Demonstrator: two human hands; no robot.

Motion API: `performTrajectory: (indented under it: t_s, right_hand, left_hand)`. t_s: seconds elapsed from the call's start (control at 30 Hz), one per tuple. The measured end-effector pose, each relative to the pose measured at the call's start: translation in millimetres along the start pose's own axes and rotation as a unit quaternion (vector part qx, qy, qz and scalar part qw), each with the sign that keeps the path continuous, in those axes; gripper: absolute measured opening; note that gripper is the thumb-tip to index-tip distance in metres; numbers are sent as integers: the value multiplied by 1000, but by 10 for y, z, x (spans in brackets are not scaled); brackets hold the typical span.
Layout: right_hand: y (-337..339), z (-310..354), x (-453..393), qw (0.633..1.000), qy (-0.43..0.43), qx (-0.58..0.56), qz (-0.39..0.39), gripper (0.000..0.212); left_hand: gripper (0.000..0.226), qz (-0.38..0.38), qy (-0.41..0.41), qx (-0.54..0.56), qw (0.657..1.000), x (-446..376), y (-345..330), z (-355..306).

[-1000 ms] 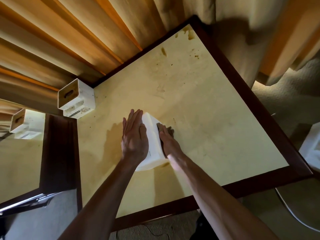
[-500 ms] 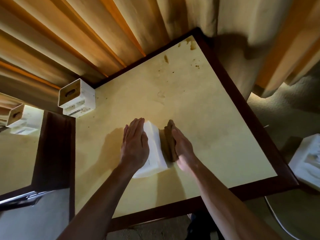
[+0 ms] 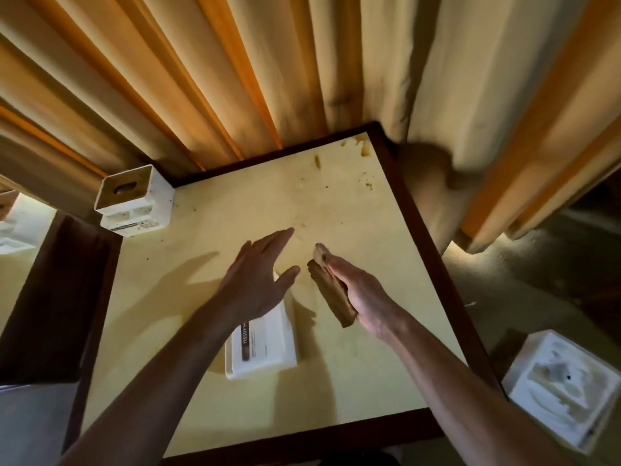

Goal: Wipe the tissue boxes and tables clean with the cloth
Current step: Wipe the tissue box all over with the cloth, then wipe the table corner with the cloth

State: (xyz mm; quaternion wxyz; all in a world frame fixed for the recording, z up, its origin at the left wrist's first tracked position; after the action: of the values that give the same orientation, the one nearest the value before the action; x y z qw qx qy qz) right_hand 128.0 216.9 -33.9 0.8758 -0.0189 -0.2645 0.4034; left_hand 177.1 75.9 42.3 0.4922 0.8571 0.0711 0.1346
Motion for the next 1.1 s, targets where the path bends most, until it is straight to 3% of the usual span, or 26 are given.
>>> performTrajectory:
  t_s: [0.1, 0.2, 0.3, 0.4, 0.5, 0.57, 0.67, 0.8, 0.87, 1.1]
  right_hand:
    - [-29, 144, 14, 998, 4, 59, -2, 43]
    - [-15, 204, -48, 994, 8, 112, -13, 43]
    - [15, 195, -148, 994, 1, 113, -10, 44]
    - [37, 215, -237, 988, 21, 152, 2, 47]
    - [99, 253, -330, 970, 55, 232, -49, 23]
    - [192, 320, -388, 934, 98, 319, -126, 15]
    - [327, 474, -492, 837, 142, 480, -220, 27]
    - [451, 696, -707, 761, 160, 583, -235, 24]
    - [554, 827, -834, 736, 152, 617, -232, 23]
    - [1068, 1220, -1389, 705, 132, 665, -208, 26]
  left_hand:
    - [61, 36, -118, -48, 991, -260, -14, -258]
    - [43, 60, -184, -99, 976, -491, -24, -326]
    - [24, 69, -217, -127, 965, -655, 29, -342]
    - [19, 78, -223, -146, 961, -788, 74, -326]
    - [21, 101, -220, -152, 958, -915, 92, -294]
    - [21, 97, -225, -158, 956, -1016, 125, -271]
    - [20, 89, -219, -159, 959, -1171, 169, -168]
    - [22, 73, -212, -168, 960, -1403, 180, -54]
    - [24, 69, -199, -177, 961, -1545, 150, 8]
    - [25, 48, -136, -137, 980, -2212, 26, 56]
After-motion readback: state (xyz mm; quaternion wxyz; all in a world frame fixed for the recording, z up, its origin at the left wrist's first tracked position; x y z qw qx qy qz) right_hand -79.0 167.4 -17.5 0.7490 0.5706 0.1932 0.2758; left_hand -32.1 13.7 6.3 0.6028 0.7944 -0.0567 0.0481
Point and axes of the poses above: each hand's wrist, its own x-axis away from the middle knuckle, its own y-axis out of the back of the hand, z = x × y, the point moved 7 cm from there along -x, towards the middle knuckle, and after that the axes turned 8 degrees about x, right-handed, at the moved point
